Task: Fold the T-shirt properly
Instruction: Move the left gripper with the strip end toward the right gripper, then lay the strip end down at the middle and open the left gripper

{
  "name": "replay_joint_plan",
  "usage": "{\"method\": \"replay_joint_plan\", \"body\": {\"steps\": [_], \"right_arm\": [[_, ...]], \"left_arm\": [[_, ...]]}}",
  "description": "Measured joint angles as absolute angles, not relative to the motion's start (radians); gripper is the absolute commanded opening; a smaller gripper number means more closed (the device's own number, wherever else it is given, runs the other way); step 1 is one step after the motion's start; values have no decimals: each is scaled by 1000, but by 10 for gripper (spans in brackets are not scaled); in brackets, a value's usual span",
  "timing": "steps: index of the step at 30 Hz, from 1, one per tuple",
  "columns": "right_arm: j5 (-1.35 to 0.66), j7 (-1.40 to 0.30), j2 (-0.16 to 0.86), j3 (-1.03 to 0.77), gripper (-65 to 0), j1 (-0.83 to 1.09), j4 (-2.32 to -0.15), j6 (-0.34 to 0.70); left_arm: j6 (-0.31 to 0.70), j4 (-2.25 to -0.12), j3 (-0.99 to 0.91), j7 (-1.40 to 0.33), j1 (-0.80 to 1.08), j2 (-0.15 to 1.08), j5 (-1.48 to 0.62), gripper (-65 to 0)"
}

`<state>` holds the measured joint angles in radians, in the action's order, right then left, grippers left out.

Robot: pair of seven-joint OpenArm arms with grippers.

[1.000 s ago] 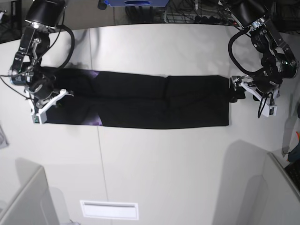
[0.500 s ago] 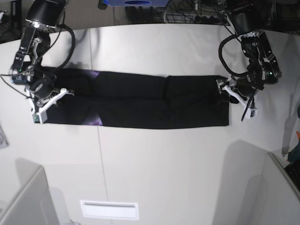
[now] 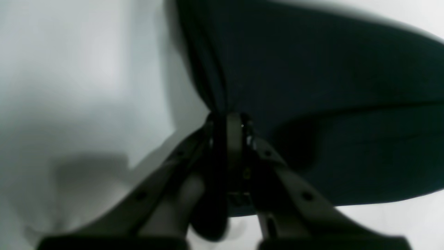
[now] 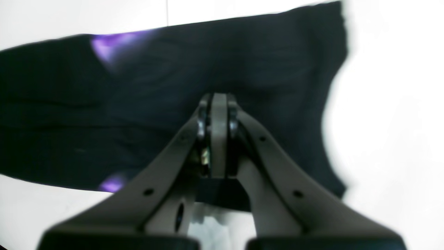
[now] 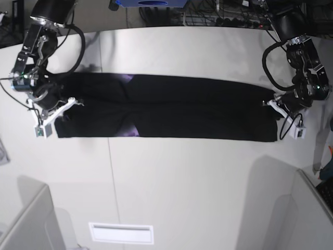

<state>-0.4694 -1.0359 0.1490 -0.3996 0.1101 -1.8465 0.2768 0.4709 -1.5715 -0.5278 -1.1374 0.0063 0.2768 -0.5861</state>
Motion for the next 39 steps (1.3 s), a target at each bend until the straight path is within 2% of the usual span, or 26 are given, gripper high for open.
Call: {"method": "replay_joint_plan", "body": {"steps": [6, 10, 16, 21, 27, 33, 39], "right_arm": [[-470, -1037, 129, -402, -650, 109, -1847, 277], [-467, -1037, 131, -402, -650, 109, -1847, 277], [-466, -1037, 131, -403, -650, 109, -1846, 277], [-467, -1038, 129, -403, -650, 110, -1845, 277], [-467, -1039, 128, -403, -650, 112, -1845, 277], [-467, -1040, 128, -404, -650, 117, -1845, 277], [-466, -1040, 129, -404, -650, 120, -1845, 277]], "left_arm": [[314, -1806, -326, -1132, 128, 266, -601, -650], [257, -1866, -233, -1136, 173, 264, -597, -650], [160, -1893, -107, -1130, 169, 183, -607, -650], [128, -1889, 14, -1133, 113, 141, -595, -650], [50, -1833, 41, -1131, 62, 79, -601, -650], [52, -1737, 121, -1132, 33, 60, -607, -650], [51, -1708, 115, -1129, 4, 24, -603, -650]]}}
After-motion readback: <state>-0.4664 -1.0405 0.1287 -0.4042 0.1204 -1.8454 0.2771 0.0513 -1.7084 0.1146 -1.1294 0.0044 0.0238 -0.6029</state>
